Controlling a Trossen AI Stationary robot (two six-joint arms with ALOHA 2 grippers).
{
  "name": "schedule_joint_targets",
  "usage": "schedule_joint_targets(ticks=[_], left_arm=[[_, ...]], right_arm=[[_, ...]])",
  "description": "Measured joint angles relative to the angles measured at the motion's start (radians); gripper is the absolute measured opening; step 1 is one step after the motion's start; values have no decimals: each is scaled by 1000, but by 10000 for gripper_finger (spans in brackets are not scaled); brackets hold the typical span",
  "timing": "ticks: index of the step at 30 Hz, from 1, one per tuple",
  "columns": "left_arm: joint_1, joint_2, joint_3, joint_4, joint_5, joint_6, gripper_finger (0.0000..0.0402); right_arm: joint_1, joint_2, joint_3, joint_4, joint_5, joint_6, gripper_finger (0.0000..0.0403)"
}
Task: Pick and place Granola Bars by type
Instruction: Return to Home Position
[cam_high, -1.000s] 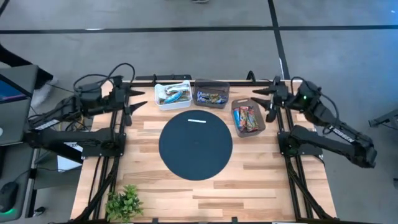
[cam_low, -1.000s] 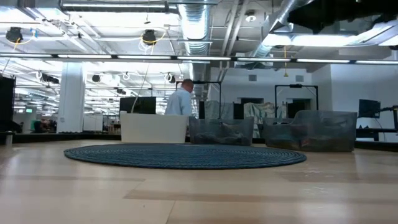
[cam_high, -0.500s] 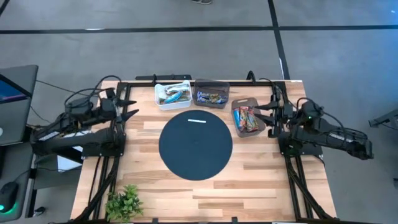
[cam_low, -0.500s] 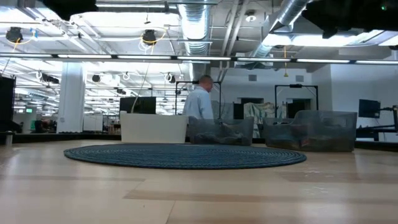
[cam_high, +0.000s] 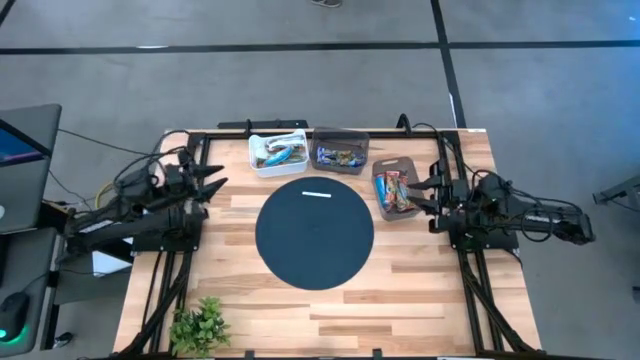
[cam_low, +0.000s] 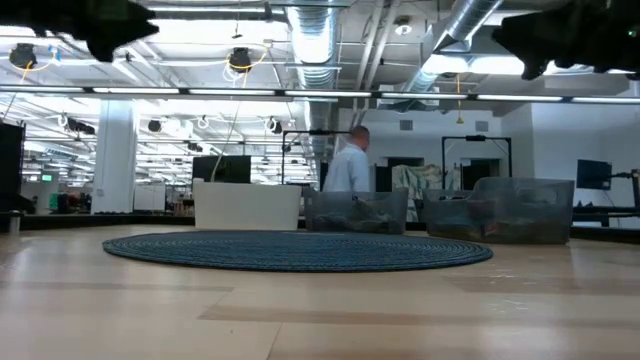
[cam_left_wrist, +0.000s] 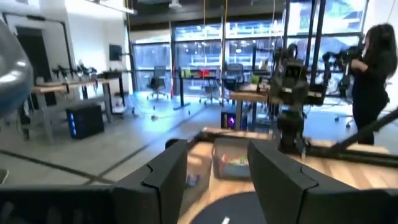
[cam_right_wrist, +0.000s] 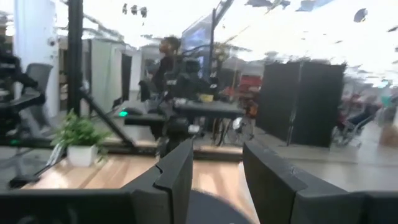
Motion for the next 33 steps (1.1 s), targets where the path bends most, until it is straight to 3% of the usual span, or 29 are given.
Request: schedule_joint_targets(ticks=[12,21,33], left_arm=[[-3,-32,-171,157,69,-26,164],[-58,-30,-348,451,68,-34,164],[-148,-30,-380,473,33,58,164]], right_arm=[[182,1,-3,-76,143,-18,134],[285,-46,-97,15,327,-27,134],[362,-56,-97,9,340,-44,134]])
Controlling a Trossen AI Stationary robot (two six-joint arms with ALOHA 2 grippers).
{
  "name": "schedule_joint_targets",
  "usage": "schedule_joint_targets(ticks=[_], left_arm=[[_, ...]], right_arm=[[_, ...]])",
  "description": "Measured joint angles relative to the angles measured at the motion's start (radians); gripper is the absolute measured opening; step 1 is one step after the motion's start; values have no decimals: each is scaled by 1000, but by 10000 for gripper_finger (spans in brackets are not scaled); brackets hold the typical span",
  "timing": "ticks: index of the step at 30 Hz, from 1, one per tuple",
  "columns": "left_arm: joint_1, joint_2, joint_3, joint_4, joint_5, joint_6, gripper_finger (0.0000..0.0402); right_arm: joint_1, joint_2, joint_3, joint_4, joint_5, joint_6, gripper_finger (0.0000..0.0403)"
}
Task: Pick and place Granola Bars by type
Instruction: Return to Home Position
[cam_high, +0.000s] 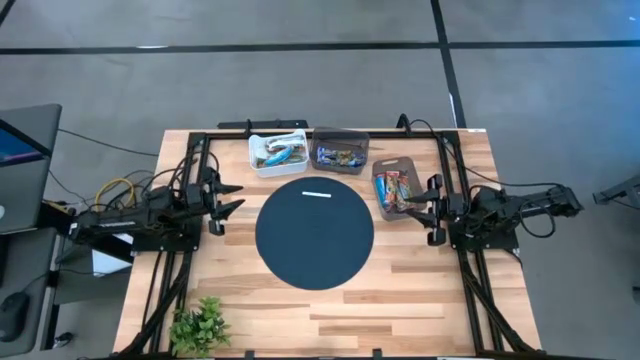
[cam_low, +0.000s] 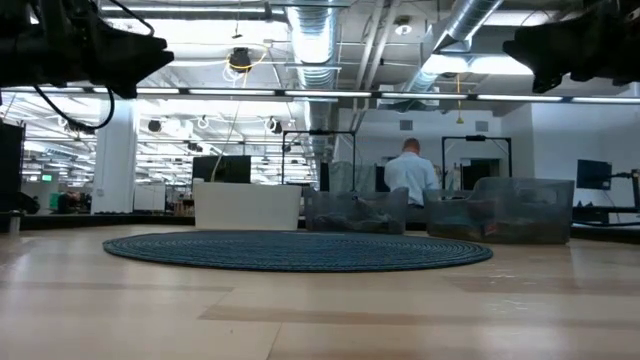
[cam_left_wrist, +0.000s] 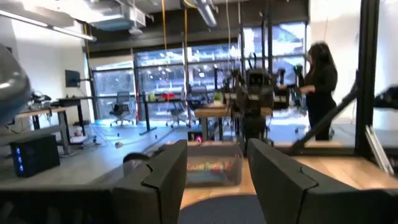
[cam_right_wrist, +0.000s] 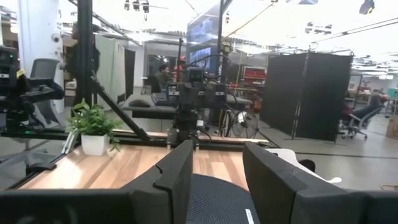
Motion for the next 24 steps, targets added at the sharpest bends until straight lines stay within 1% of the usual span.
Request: schedule_joint_targets(ticks=[6,10,12,14,17,21,24], left_arm=[[-11,0,0,-21,-1,19,164],[-10,0,-1,-27,-1,20,164],[-10,0,-1,-38,-1,20,164],[-10,0,-1,-43,-1,20,164],[-10,0,-1,-43,-1,20,164],[-10,0,-2,-50,-2,20,164],[-10,1,-2,-74,-4,20,164]], right_arm=[[0,0,0,-29,1,-10,134],[-13,-4,-15,-27,56,-9,134],[-25,-23,-23,-37,84,-17,134],[-41,-49,-23,-43,89,-34,134],[-73,-104,-23,-71,71,-82,134],[-126,-105,-23,-107,15,-86,134],[-165,-106,-23,-182,-4,-63,134]])
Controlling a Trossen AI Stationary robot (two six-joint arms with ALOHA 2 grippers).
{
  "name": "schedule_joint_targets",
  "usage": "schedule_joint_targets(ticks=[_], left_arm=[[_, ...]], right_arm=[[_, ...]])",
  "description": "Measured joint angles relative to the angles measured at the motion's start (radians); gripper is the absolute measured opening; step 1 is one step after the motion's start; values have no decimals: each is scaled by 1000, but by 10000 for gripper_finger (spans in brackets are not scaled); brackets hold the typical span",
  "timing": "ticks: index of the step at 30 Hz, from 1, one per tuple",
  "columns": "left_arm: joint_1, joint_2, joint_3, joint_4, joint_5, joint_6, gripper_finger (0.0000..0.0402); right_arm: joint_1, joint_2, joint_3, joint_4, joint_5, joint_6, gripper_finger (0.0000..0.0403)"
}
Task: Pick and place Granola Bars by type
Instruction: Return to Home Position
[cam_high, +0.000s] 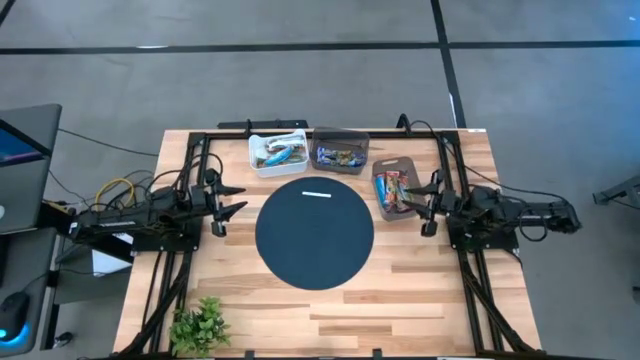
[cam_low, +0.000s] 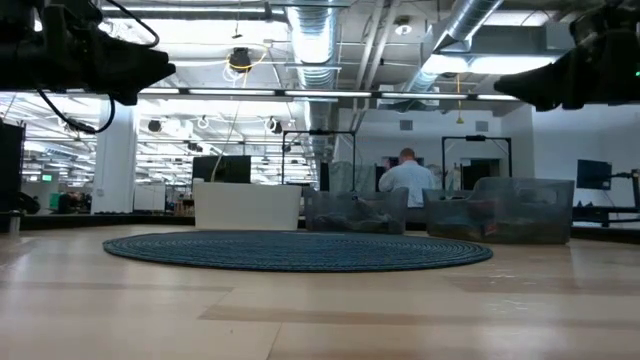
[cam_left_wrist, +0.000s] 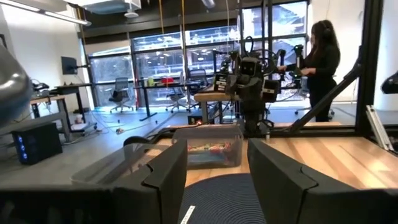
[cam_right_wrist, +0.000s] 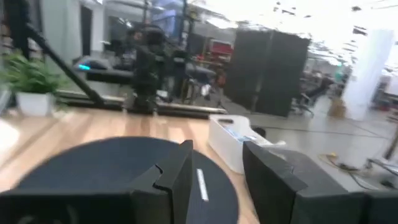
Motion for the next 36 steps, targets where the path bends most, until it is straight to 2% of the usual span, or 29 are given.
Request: schedule_joint_targets(ticks=[5,16,31,36], left_arm=[[0,0,0,-13,-24,0,164],[0,0,-1,-59,-24,-3,164],[0,0,-1,-60,-23,19,164],[0,0,-1,-66,-23,27,164]], right_arm=[[-70,0,-1,-6,-13,13,134],[-132,0,-30,20,-215,1,134],[-129,0,-31,25,-222,9,134],[-93,0,-32,24,-222,-25,134]])
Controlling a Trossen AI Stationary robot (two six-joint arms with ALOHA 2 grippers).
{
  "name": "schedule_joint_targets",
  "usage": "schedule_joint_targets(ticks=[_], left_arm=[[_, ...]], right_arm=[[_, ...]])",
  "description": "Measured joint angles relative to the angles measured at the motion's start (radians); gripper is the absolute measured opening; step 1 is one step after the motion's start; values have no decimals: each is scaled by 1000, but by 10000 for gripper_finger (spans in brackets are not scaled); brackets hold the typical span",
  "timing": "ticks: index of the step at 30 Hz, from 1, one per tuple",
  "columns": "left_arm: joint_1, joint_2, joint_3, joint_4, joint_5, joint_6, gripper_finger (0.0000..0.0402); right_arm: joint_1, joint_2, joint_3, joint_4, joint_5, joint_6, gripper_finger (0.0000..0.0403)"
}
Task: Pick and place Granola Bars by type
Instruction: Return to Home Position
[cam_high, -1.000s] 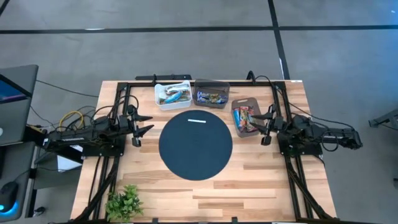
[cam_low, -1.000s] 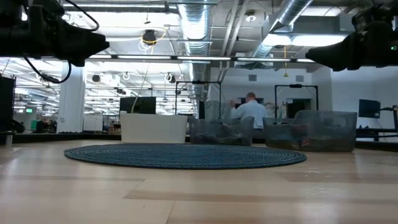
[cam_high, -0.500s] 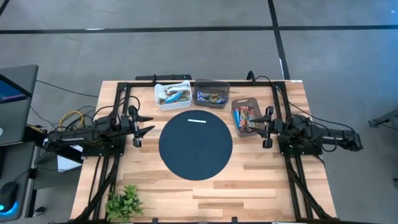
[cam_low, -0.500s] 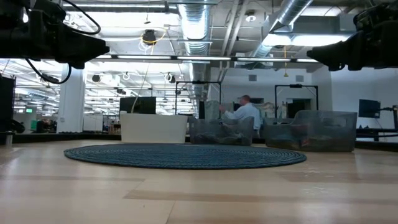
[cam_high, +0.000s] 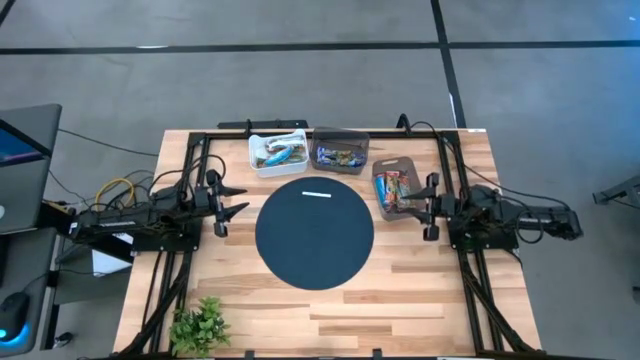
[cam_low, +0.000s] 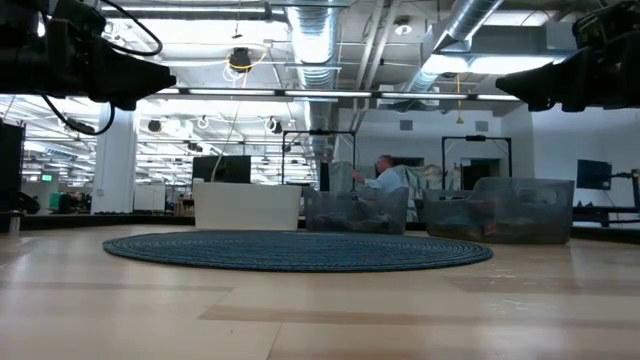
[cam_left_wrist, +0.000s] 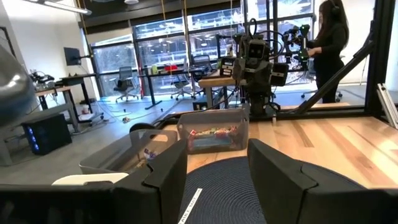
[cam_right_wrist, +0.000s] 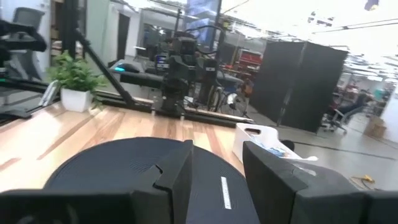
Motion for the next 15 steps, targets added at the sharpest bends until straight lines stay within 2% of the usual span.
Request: schedule_joint_targets(ticks=[5,9,13,15], left_arm=[[0,0,0,5,14,27,164],[0,0,0,5,10,27,164],[0,0,0,-4,10,41,164],[0,0,0,-5,10,48,164]], right_arm=[[54,0,0,-10,22,-9,134],[63,1,0,-21,162,29,134],[71,3,-1,-40,59,-22,134],[67,3,-1,-40,53,-26,134]])
